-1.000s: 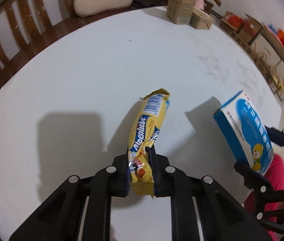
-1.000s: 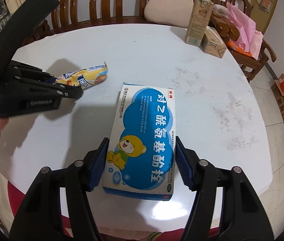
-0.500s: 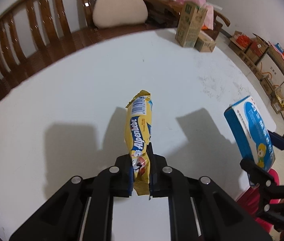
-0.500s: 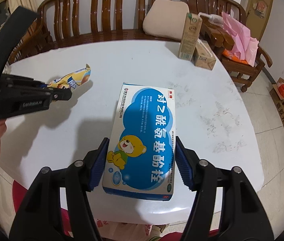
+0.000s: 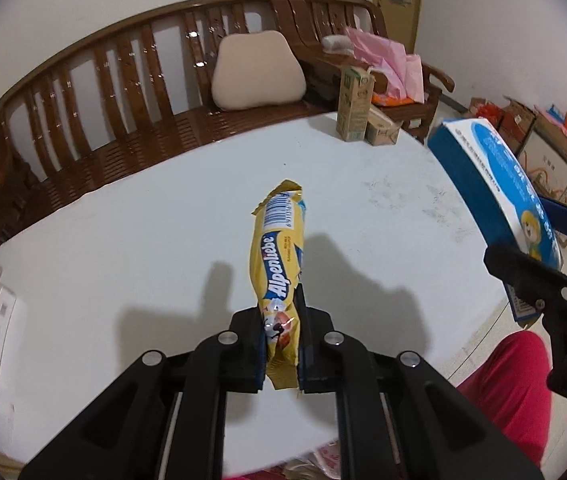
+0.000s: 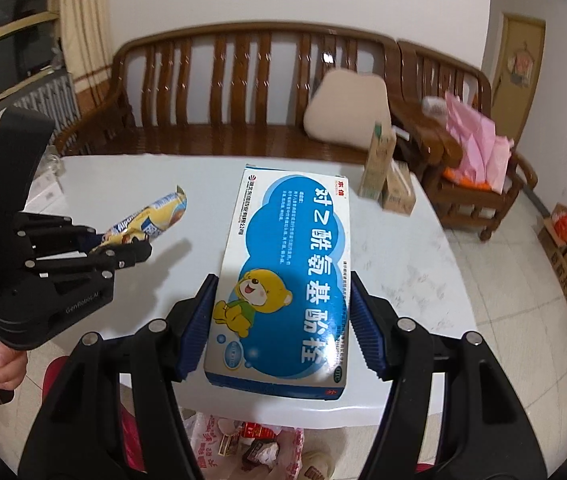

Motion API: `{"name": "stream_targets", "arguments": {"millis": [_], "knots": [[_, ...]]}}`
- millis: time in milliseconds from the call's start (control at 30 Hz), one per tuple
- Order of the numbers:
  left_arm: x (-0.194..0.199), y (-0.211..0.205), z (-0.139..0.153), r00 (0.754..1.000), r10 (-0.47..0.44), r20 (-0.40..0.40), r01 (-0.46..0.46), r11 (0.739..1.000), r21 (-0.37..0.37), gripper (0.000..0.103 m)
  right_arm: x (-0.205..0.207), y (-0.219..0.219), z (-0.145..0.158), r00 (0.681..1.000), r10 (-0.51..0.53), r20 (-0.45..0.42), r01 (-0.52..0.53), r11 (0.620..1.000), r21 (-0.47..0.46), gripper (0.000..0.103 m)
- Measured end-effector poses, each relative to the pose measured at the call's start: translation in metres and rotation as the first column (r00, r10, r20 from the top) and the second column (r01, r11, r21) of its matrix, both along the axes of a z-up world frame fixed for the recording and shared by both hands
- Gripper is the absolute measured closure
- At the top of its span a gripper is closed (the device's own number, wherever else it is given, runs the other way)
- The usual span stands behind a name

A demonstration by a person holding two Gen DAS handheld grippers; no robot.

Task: Collect trash
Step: 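Lift yellow wrapper with left tool while right tool lifts blue box off table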

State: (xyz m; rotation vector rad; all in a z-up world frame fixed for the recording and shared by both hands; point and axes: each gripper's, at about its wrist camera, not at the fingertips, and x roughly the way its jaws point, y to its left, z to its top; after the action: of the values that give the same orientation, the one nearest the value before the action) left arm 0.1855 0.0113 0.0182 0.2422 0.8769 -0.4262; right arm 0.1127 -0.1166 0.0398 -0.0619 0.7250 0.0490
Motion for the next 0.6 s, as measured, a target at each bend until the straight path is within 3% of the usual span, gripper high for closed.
{"name": "stream_targets", "arguments": {"millis": [267, 600], "knots": [[-0.053, 0.008, 0.018, 0.997, 0.068, 0.048, -0.067, 0.997, -0.031, 0.092, -0.049, 0.002, 0.025, 0.995, 0.059, 0.076, -0.059, 0.998, -0.005, 0.041], [-0.11, 0.007, 0.028, 0.994, 0.086, 0.073, -0.079, 0.993, -0.087, 0.092, -0.106, -0.005, 0.034, 0.99, 0.063, 0.126, -0.063, 0.998, -0.007, 0.041]]}}
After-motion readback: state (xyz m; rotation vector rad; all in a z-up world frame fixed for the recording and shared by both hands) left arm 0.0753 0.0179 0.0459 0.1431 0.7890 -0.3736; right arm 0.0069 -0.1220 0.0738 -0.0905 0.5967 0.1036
